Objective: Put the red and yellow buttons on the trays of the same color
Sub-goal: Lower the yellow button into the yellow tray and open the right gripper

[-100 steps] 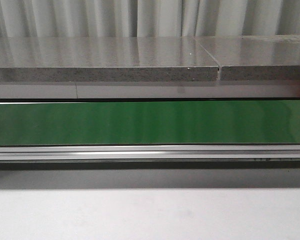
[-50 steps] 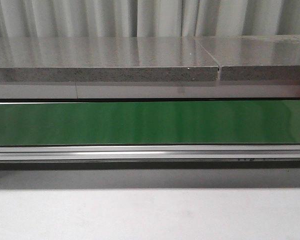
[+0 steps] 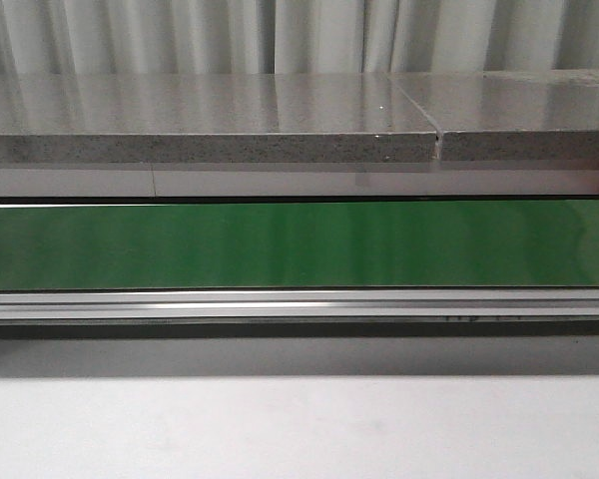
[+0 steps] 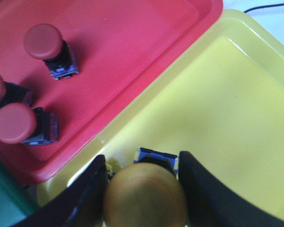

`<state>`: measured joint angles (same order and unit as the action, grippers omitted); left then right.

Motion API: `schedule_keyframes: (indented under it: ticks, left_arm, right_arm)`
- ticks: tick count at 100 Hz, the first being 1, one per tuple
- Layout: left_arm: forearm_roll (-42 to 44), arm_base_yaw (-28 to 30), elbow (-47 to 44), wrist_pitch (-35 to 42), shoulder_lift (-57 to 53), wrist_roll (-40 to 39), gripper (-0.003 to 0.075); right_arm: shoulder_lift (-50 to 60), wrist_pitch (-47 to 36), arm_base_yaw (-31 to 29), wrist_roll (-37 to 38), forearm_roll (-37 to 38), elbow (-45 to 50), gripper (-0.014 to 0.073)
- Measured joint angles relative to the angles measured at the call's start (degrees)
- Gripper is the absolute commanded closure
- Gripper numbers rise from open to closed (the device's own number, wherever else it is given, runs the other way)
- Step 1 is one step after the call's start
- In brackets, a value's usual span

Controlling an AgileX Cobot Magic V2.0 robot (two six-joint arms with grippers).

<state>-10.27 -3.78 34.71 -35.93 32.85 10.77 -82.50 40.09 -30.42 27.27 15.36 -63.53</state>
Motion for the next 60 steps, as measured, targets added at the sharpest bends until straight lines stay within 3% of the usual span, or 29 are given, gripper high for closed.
schedule_keyframes:
  ticks: [23, 60]
  left_arm:
    - [0.0, 0.0, 0.0, 0.0, 0.0, 0.0, 0.0741]
    - [0.0, 0.0, 0.0, 0.0, 0.0, 0.0, 0.0741]
  right_arm:
    - [-1.3, -6.8, -1.2, 0.0, -1.7, 5.1, 0.0463]
    - [-9.5, -14.7, -1.2, 0.0, -3.0, 5.6, 0.0463]
